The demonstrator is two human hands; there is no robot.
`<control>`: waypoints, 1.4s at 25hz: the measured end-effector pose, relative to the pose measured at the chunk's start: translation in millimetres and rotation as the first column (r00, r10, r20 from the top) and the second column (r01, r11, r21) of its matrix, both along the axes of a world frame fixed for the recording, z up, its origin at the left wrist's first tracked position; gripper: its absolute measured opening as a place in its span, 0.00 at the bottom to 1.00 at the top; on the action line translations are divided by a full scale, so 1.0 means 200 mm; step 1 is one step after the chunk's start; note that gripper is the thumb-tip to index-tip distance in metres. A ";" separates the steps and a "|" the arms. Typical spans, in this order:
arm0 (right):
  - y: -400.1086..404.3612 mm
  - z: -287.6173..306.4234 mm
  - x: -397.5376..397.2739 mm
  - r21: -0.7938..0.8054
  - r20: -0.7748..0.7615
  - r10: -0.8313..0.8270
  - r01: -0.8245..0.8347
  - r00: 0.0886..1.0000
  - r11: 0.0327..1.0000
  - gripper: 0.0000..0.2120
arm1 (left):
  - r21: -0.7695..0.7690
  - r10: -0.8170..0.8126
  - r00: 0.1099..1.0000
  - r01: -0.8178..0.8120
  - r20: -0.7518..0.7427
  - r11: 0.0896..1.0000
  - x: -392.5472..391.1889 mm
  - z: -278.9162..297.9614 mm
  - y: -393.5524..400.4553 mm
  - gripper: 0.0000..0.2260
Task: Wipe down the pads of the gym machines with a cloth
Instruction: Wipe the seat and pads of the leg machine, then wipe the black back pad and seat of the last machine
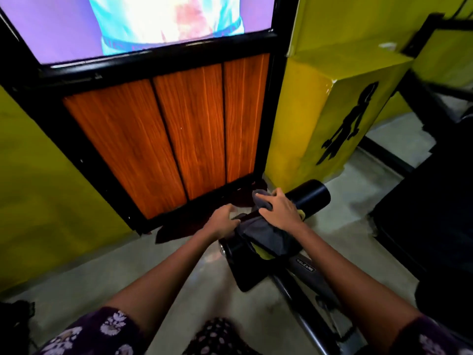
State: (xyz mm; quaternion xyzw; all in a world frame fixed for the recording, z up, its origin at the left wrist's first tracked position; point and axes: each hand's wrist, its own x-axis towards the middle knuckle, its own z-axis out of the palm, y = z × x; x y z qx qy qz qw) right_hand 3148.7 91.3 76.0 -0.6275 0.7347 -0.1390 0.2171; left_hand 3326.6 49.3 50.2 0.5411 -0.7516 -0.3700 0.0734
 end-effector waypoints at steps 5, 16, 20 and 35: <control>-0.02 0.17 -0.07 -0.037 -0.001 -0.100 0.100 0.995 0.994 0.23 | -0.056 -0.096 0.995 0.095 -0.025 0.994 -0.09 0.14 -0.19 0.19; 0.40 0.45 -0.40 -0.125 -0.034 -0.606 0.598 0.795 0.792 0.23 | -0.108 -0.557 0.826 0.548 -0.087 0.829 -0.77 0.30 -0.10 0.17; 0.78 0.51 -0.48 -0.180 -0.021 -0.774 0.759 0.633 0.626 0.22 | -0.131 -0.714 0.682 0.703 -0.155 0.699 -1.02 0.34 0.16 0.16; 2.21 0.77 -0.48 -0.213 -0.155 -0.986 0.972 0.061 0.094 0.13 | -0.163 -0.938 0.158 0.963 -0.309 0.216 -1.53 0.64 1.54 0.14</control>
